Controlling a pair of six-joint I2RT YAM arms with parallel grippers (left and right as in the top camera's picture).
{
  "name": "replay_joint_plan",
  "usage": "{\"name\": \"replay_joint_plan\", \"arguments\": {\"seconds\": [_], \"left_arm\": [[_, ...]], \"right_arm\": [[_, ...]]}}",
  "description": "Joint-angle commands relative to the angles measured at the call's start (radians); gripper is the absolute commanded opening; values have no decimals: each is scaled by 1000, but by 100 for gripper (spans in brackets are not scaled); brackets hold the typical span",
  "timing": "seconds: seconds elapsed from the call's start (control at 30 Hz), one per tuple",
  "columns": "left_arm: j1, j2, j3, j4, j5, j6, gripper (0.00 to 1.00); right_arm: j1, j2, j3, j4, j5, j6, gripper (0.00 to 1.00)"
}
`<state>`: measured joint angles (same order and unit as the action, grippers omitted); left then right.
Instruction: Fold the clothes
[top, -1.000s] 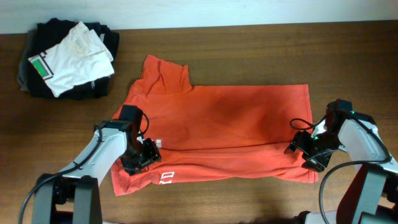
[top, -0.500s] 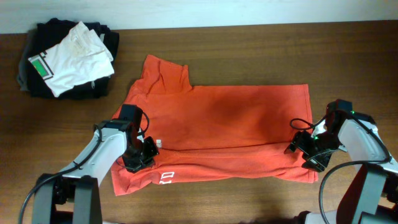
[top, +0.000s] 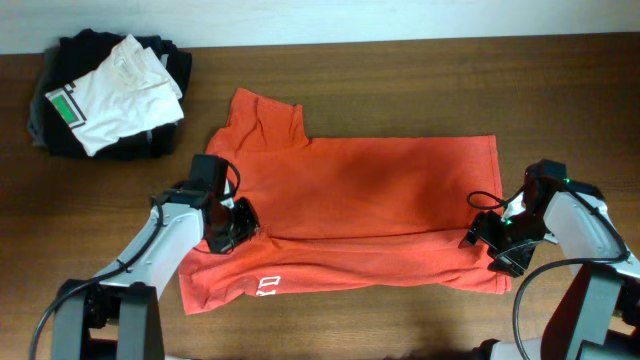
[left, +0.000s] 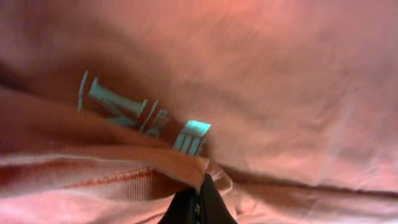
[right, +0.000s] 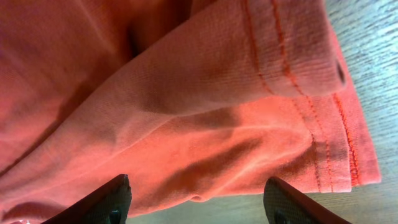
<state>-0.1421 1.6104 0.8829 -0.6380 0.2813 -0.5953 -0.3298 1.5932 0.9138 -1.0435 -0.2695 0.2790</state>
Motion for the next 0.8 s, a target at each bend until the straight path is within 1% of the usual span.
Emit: {"name": "replay_joint_plan", "arguments": {"seconds": [0.0,0.13,0.23,0.33,0.37,0.4,0.43,0.47,0.53,0.63,0.67,0.77], "left_arm": [[-2,9,18,57,-8,1,1],[-2,10,17,84,-95,1,1],[-2,10,17,127,-103,1,1],[-2,11,17,162,-103,1,18],[-6,11,17,179,-103,1,27],[-11,11,17,189,-103,1,46],[-16,11,17,200,-103,6,87],[-21,11,18,204,-103,23,99],[-23,9,25,188,-103,70,100],[3,-21,89,24,-126,76,99],[21,-41,123,-47,-139,76,99],[73,-99,190,-193,-194,76,99]], "right_arm": [[10,-16,17,-1,15,-10,73],[10,-16,17,-3,15,-10,72],[10,-16,17,-3,15,-10,72],[10,-16,17,-3,15,-10,72],[10,-16,17,-3,15,-10,72],[10,-16,17,-3,15,-10,72],[10,-16,17,-4,15,-10,72],[10,-16,17,-4,15,-10,72],[10,-16,17,-4,16,-10,72],[10,-16,17,-4,16,-11,72],[10,-16,17,-4,16,-11,72],[10,-16,17,-3,17,-14,72]]}}
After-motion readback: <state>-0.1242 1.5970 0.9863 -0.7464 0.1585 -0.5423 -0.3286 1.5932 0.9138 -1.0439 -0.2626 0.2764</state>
